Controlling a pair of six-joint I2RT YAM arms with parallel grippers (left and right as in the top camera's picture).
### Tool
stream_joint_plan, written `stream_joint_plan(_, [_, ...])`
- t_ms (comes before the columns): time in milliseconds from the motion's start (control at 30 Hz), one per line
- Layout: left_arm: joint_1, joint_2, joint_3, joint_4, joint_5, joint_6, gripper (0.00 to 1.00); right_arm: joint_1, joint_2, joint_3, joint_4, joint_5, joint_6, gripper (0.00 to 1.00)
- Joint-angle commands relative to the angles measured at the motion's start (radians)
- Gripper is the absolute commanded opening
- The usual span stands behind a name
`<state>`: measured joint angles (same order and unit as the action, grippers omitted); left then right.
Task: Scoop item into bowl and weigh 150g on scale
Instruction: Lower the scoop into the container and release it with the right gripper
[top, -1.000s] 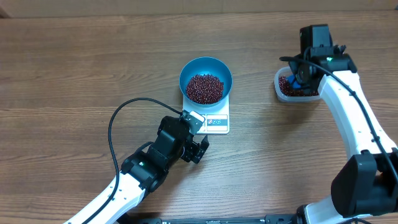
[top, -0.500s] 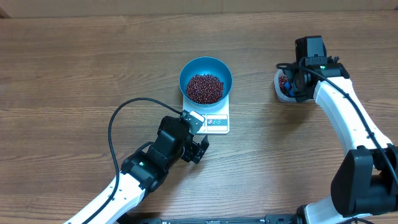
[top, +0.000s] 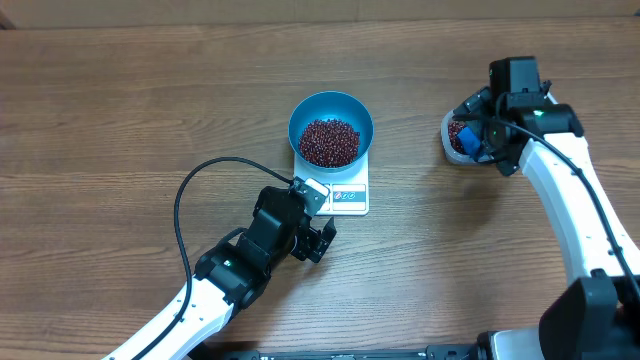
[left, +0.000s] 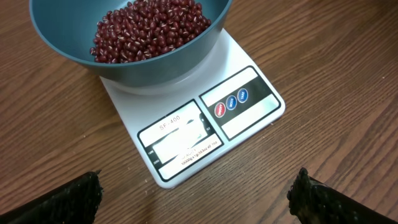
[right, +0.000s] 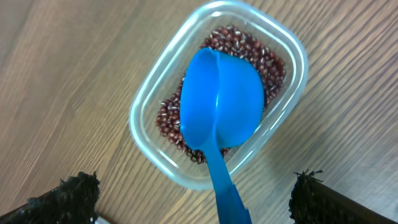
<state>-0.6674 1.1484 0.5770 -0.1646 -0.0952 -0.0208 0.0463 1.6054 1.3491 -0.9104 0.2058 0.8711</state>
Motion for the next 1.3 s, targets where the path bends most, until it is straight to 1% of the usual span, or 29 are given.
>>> stream_joint_plan(0, [0.000, 0.002, -0.006, 0.000, -0.013, -0.009, 0.99, -0.003, -0.047, 0.049, -0.003, -0.003, -0.066, 1.00])
stream_joint_plan(200, [0.000, 0.002, -0.006, 0.000, -0.013, -0.009, 1.00, -0.003, -0.051, 0.049, 0.056, -0.029, -0.066, 1.00])
stream_joint_plan(367, [0.000, 0.002, -0.006, 0.000, -0.013, -0.009, 0.99, -0.003, -0.051, 0.049, 0.067, -0.113, -0.065, 1.00])
stream_joint_plan(700, [0.000, 0.002, -0.006, 0.000, -0.013, -0.009, 1.00, -0.003, -0.051, 0.045, 0.024, -0.195, -0.061, 1.00])
stream_joint_plan(967, [0.000, 0.002, -0.006, 0.000, -0.013, -0.009, 1.00, -0.002, -0.051, 0.043, -0.028, -0.209, -0.062, 1.00])
stream_joint_plan(1267, [0.000, 0.002, -0.006, 0.000, -0.013, -0.009, 0.99, 0.000, -0.049, -0.021, -0.043, -0.238, -0.061, 1.00])
